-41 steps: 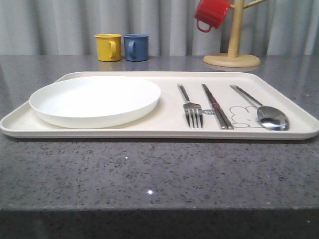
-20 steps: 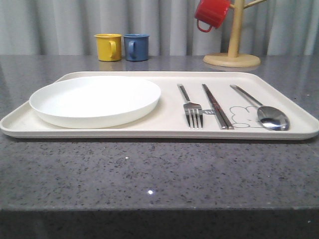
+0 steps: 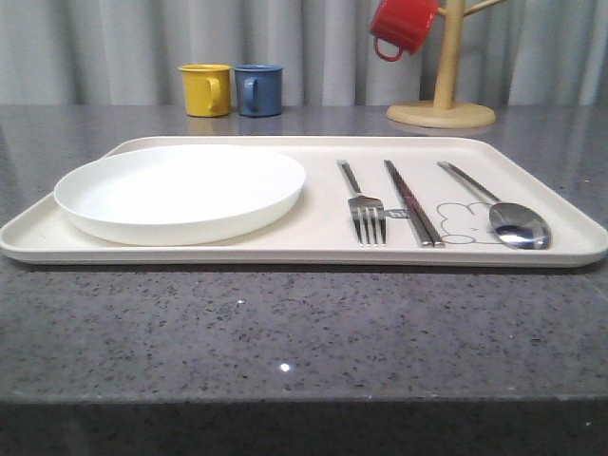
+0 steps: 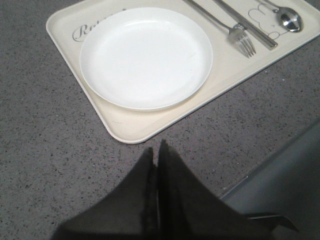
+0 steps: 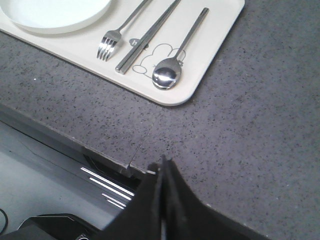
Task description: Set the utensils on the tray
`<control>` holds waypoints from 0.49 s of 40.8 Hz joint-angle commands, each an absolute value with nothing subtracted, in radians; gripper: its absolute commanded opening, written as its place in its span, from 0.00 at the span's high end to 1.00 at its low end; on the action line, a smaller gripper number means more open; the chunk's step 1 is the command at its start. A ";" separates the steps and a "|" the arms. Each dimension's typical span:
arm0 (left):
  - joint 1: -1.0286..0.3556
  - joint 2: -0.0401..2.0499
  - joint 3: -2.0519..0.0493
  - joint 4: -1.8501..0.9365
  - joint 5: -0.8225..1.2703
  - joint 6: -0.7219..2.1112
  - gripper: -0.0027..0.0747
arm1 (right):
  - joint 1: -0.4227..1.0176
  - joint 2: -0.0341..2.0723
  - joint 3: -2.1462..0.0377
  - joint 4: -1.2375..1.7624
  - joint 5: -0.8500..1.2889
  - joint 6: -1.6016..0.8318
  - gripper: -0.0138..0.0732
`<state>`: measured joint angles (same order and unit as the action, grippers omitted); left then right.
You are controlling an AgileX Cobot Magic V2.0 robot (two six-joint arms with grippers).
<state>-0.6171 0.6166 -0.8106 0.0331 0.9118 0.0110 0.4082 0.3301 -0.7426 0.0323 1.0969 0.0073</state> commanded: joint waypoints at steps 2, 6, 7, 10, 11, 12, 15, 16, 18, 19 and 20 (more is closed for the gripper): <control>-0.544 0.549 -0.777 0.050 0.769 0.000 0.99 | 0.403 0.344 -0.765 0.031 1.033 0.007 0.98; -0.444 0.456 -0.663 0.083 0.644 0.000 0.99 | 0.404 0.344 -0.765 0.031 1.034 0.007 0.98; -0.417 0.434 -0.633 0.086 0.604 0.000 0.99 | 0.404 0.344 -0.765 0.031 1.034 0.007 0.98; -0.346 0.348 -0.508 0.089 0.438 0.000 0.99 | 0.404 0.344 -0.765 0.031 1.034 0.007 0.98; -0.328 0.324 -0.459 0.089 0.384 0.000 0.99 | 0.404 0.344 -0.765 0.031 1.034 0.007 0.98; -0.305 0.292 -0.422 0.089 0.347 0.000 0.99 | 0.404 0.344 -0.765 0.031 1.034 0.007 0.98; -0.250 0.214 -0.305 0.089 0.242 0.000 0.99 | 0.404 0.344 -0.765 0.031 1.034 0.007 0.98; -0.234 0.184 -0.262 0.082 0.210 0.000 0.99 | 0.404 0.344 -0.765 0.031 1.034 0.007 0.98; -0.199 0.137 -0.193 0.071 0.164 0.000 0.99 | 0.404 0.344 -0.765 0.031 1.034 0.007 0.98; -0.181 0.118 -0.165 0.064 0.142 0.000 0.99 | 0.404 0.344 -0.765 0.031 1.034 0.007 0.98; -0.165 0.094 -0.132 0.055 0.128 0.000 0.99 | 0.404 0.344 -0.765 0.031 1.034 0.007 0.98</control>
<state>-0.2066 0.1378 -0.1796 0.0765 0.2871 0.0110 0.4082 0.3301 -0.7426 0.0323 1.0969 0.0093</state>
